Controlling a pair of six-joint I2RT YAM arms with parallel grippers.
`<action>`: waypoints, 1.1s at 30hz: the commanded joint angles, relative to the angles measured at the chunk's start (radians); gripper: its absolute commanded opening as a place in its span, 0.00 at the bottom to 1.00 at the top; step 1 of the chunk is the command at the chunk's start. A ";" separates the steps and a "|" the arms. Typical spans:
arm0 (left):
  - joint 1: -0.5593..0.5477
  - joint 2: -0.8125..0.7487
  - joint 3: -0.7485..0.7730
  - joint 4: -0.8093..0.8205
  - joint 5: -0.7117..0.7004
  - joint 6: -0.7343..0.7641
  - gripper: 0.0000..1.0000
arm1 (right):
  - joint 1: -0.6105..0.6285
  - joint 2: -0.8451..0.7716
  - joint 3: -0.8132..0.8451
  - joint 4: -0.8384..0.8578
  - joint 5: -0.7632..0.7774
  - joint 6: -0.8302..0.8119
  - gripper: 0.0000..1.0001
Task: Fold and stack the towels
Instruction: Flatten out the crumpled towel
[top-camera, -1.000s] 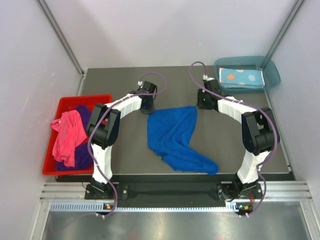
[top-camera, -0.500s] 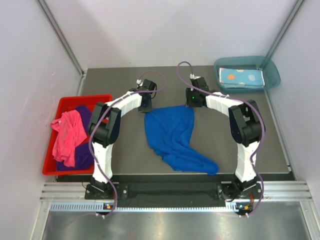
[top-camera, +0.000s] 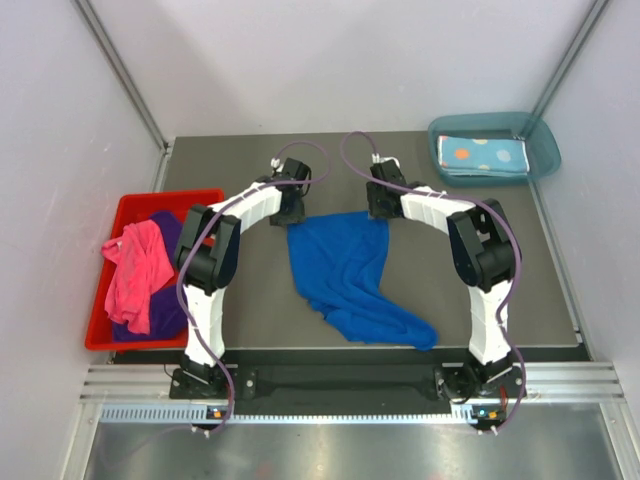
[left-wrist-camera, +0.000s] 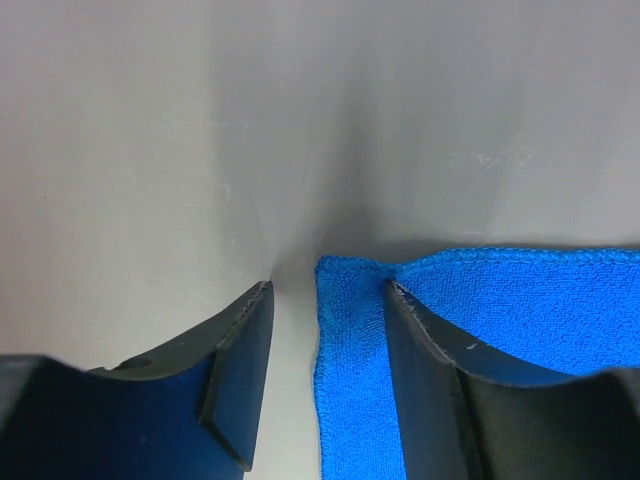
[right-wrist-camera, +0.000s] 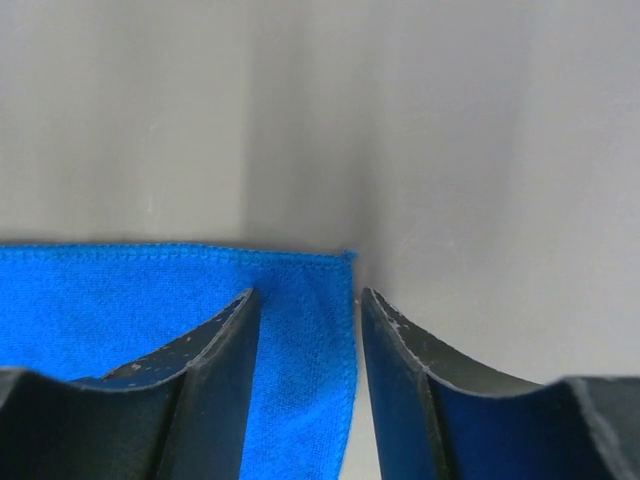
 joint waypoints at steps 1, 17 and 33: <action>0.002 -0.066 -0.023 0.032 0.025 0.005 0.55 | 0.008 -0.049 -0.024 0.014 0.050 -0.013 0.46; 0.005 -0.034 -0.104 0.091 0.098 -0.069 0.42 | 0.011 0.000 -0.040 0.040 -0.051 0.010 0.27; -0.004 -0.273 -0.107 0.074 0.082 -0.041 0.00 | 0.005 -0.318 -0.116 0.086 -0.022 -0.009 0.00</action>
